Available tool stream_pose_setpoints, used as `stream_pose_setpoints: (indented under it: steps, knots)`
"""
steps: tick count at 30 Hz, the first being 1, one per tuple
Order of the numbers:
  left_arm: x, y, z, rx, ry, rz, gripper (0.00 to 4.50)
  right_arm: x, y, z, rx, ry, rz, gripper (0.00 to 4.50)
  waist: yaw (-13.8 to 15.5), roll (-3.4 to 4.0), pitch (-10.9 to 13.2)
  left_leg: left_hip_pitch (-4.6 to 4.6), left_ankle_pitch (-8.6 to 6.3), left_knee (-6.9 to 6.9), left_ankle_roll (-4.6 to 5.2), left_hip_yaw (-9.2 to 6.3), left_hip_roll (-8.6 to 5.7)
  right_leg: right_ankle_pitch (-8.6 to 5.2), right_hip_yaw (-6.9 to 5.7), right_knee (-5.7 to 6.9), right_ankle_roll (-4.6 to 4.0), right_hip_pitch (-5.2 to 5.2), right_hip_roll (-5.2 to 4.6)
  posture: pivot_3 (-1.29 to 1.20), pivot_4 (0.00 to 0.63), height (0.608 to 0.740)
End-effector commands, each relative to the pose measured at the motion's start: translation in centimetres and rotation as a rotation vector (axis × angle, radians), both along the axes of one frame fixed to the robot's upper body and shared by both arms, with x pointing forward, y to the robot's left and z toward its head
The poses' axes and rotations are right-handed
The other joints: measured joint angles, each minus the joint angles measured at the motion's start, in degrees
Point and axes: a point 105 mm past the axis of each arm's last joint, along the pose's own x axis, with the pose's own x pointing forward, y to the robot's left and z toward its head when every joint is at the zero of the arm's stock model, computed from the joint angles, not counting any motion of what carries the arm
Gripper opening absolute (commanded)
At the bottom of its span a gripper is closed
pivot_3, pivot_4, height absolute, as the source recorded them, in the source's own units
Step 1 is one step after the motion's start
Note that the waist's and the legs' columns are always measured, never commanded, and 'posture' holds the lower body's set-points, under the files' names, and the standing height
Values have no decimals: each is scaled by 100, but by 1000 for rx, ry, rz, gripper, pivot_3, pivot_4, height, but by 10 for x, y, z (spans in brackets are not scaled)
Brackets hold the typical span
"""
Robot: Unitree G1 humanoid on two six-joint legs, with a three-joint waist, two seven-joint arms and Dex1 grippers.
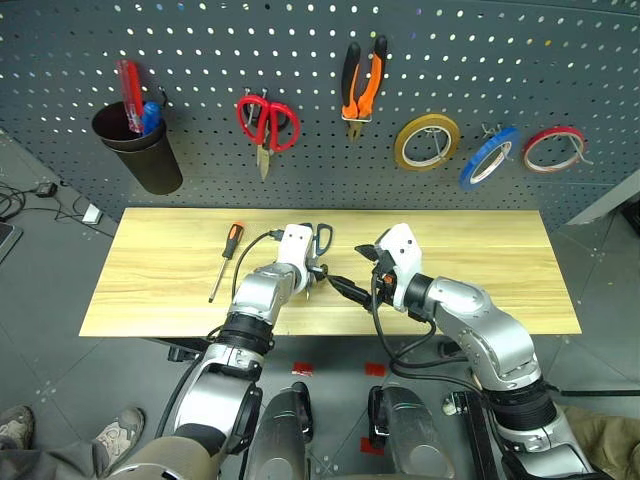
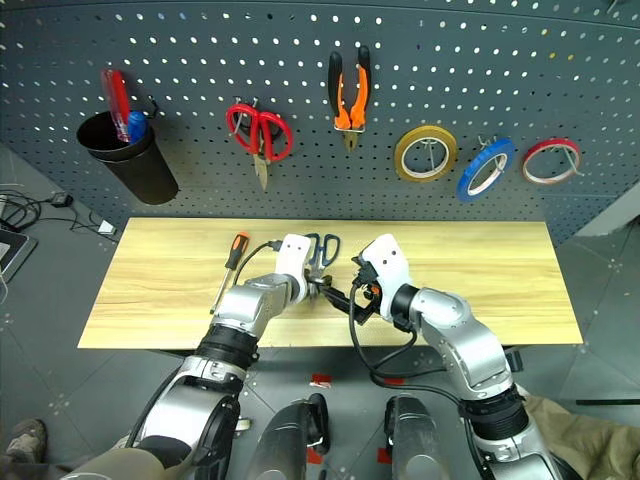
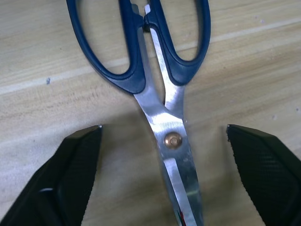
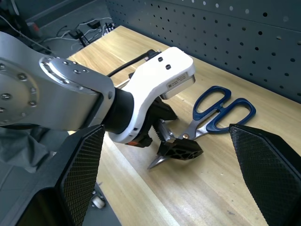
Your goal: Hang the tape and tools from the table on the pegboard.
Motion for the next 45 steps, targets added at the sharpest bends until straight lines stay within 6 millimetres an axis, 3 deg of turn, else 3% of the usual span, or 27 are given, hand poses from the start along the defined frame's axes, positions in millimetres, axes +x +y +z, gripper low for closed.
stream_pose_setpoints:
  steps: [1,9,10,16,19,25,30,35,39,45]
  knots:
    - [-6,2,-19,-21,74,11,3256,-7,2,11,30,-23,18,4500,0,-1,-1,1,0,0,0,0,0,0,-1,0,0,1,0,-153,326,740]
    - [-6,2,-20,-5,58,-37,794,-8,0,9,37,1,3,4500,-8,-3,-2,0,0,0,0,0,-1,0,-2,0,0,2,-2,-160,321,740]
    - [-6,3,-20,1,52,-43,645,-8,-2,9,34,0,-2,4500,-8,-3,-2,0,0,0,0,-1,-2,0,-2,0,0,2,-2,-160,321,740]
    - [-12,9,-3,16,-92,-102,623,-10,-8,18,-10,-122,-28,4500,-61,-3,-3,0,0,-2,-1,1,0,0,0,-3,0,1,-2,-174,316,740]
    - [-23,8,22,12,-256,-162,578,-18,-6,38,-34,-347,-4,4500,-98,-3,-2,0,0,-9,-1,4,0,0,4,-6,0,-4,-3,-185,316,740]
    - [-70,21,79,22,-589,-197,554,-43,-3,84,69,-597,61,4500,-113,-4,-1,-1,0,-14,-4,5,6,-1,5,-7,0,-8,-2,-191,317,740]
    - [-102,39,122,160,-849,-153,554,-44,-8,92,66,-663,49,4500,-102,-4,-1,1,-2,-13,0,1,6,-1,4,-11,-1,-3,-3,-183,312,740]
    - [-131,46,144,202,-964,-91,554,-37,-12,101,69,-736,13,4500,-85,-5,-1,-1,-16,-14,23,0,4,-1,4,-12,-1,-3,-4,-167,305,740]
    - [-126,55,159,204,-1012,-37,554,-25,-15,106,97,-723,-23,4500,-78,-5,-2,-1,-17,-14,25,-4,6,-1,-5,-7,-1,-3,-2,-160,296,740]
    - [-97,64,177,199,-1045,-10,554,-12,-15,112,125,-699,-56,4500,-69,-7,-3,-3,-16,-9,26,-2,1,1,-3,-5,1,-1,-2,-159,289,740]
